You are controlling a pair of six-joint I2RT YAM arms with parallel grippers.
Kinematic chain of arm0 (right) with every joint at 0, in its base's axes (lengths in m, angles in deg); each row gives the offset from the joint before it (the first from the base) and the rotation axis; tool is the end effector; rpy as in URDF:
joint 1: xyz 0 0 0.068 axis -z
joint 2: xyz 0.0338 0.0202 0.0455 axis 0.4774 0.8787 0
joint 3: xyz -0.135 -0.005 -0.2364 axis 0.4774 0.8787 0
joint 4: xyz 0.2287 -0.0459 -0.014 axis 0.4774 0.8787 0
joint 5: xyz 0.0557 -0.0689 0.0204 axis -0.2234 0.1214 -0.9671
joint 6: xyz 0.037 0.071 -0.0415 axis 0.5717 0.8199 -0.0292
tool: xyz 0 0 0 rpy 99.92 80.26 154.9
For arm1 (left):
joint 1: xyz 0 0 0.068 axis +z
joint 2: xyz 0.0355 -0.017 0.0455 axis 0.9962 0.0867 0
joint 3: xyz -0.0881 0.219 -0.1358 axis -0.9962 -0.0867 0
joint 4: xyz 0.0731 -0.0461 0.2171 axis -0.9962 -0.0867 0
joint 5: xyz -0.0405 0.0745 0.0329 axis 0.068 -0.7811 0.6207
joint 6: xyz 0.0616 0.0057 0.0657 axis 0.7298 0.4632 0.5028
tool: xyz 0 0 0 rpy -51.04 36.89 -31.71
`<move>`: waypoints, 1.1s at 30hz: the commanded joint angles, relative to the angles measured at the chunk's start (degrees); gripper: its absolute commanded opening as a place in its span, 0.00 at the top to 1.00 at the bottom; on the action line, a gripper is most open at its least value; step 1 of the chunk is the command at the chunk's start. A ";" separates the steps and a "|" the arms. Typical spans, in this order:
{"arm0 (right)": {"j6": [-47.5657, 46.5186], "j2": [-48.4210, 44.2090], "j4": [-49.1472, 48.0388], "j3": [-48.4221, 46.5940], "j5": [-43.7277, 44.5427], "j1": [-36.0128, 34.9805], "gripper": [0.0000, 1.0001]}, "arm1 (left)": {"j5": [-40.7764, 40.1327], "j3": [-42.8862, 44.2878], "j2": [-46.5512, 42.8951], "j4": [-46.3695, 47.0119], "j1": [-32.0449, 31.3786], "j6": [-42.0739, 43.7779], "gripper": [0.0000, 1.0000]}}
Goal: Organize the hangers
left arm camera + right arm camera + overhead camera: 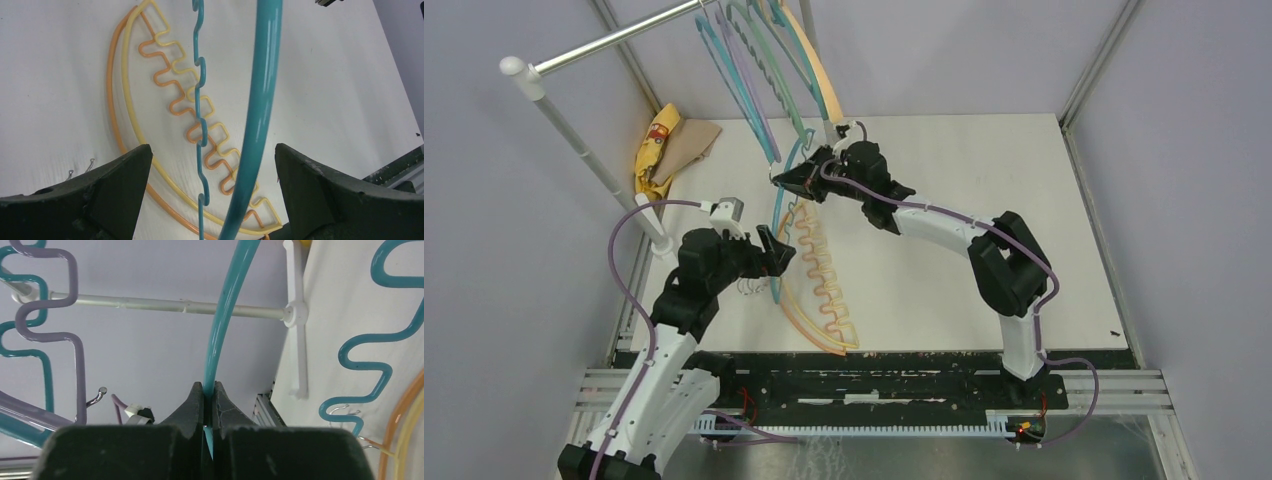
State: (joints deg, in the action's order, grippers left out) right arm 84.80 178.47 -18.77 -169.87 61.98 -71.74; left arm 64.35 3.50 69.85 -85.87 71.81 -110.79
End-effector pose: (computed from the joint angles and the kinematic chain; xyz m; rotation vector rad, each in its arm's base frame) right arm 0.3418 0.3616 0.2940 0.2980 2.0287 1.8216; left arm 0.1646 -0.0590 0.2564 0.0287 2.0286 -0.6281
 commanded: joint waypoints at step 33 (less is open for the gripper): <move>-3.55 -17.27 11.83 17.91 -3.41 8.31 0.12 | -33.90 12.30 12.14 -17.99 -0.80 -6.93 0.97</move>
State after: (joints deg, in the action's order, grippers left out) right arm 92.21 166.25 -18.14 -153.15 57.90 -64.83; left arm 41.77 10.86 82.53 -103.31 71.03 -113.31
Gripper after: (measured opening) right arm 0.848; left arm 0.142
